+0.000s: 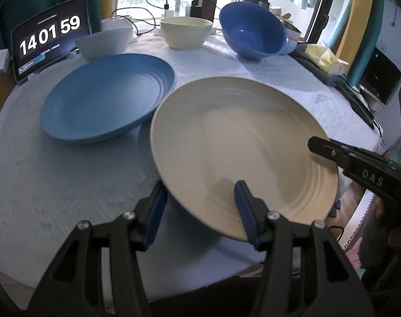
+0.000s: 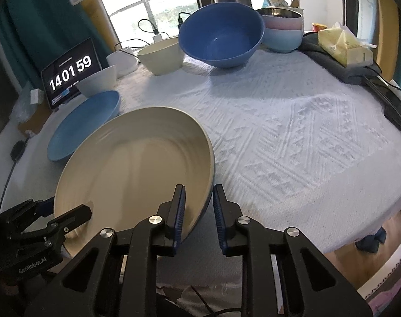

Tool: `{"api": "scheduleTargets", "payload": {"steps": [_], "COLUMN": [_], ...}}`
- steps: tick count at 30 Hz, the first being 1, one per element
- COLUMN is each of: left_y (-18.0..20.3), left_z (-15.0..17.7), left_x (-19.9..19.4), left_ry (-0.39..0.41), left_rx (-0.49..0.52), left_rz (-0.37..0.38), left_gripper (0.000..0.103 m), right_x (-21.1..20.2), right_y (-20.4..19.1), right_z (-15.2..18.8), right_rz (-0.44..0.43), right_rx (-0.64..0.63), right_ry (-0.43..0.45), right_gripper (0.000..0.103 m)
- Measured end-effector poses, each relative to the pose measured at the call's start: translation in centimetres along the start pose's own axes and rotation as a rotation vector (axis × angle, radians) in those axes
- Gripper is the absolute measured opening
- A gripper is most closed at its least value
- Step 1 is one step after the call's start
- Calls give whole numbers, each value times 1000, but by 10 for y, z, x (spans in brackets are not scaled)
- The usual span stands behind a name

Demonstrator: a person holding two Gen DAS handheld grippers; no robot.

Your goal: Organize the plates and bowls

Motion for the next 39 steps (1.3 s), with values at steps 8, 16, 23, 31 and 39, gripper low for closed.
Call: {"api": "scheduleTargets", "payload": {"steps": [8, 16, 23, 31, 39], "left_y": [7, 10, 9, -2, -18], "left_z": [-18, -34, -40, -38, -36], "left_x": [13, 27, 31, 20, 1], "left_ry": [-15, -22, -34, -3, 50], "left_rx": [5, 7, -2, -33, -61], "left_rz": [7, 7, 14, 23, 32], "left_gripper": [54, 54, 54, 55, 55], "right_x": [10, 20, 26, 17, -3], "right_y": [12, 21, 22, 20, 6], "right_z": [-18, -35, -42, -47, -53], "right_rz": [13, 17, 24, 40, 69], "right_rx": [15, 25, 31, 45, 7], "right_ry": [-6, -8, -13, 16, 63], "right_gripper": [24, 24, 24, 24, 24]}}
Point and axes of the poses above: each gripper's, at about its wrist camera, not at the fingertips, and x roughly the way its jaws point, y to its right, z to its underside, the point moved 9 cm from there along x, roughly the way its jaws point, and after that the axes turned 7 degrees about -z, right-handed, at the moved point
